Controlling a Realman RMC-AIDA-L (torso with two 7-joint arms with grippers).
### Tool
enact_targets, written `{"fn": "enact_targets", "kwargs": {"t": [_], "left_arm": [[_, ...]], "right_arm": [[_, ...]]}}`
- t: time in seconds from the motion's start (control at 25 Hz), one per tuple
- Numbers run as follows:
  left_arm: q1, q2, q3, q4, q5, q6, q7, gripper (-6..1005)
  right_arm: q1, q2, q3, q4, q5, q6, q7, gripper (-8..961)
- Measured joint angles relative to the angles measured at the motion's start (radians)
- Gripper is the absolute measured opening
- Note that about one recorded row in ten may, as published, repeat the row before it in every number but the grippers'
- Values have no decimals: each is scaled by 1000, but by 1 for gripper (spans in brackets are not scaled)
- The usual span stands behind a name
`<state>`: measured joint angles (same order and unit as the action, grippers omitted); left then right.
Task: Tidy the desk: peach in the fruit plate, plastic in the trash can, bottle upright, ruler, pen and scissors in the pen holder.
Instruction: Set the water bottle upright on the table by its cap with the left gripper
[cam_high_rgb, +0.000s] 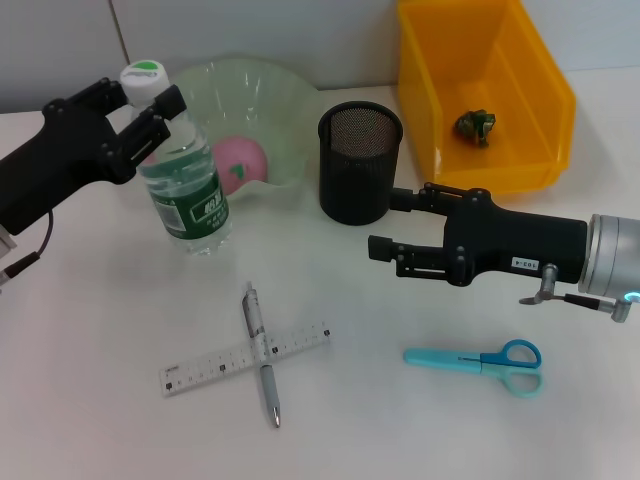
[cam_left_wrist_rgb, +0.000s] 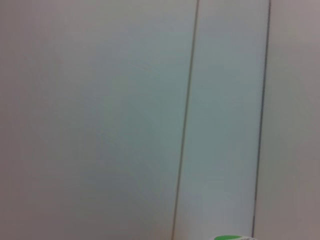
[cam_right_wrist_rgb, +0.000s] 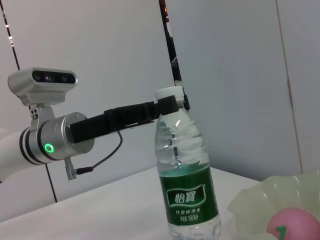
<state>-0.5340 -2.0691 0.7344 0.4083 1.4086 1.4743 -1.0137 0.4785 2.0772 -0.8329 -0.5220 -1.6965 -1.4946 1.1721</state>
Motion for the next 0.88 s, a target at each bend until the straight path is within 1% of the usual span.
{"fn": "enact_targets", "kwargs": {"t": [0.48,0.88], "left_arm": [[8,0,0,-33,-32,-92,61,444],[0,-1,-1,-70,-68,-129,107,444]], "right_arm": [[0,0,2,-6,0,3,0,770],[6,-3,0,-6,-6,4,1,770]]}}
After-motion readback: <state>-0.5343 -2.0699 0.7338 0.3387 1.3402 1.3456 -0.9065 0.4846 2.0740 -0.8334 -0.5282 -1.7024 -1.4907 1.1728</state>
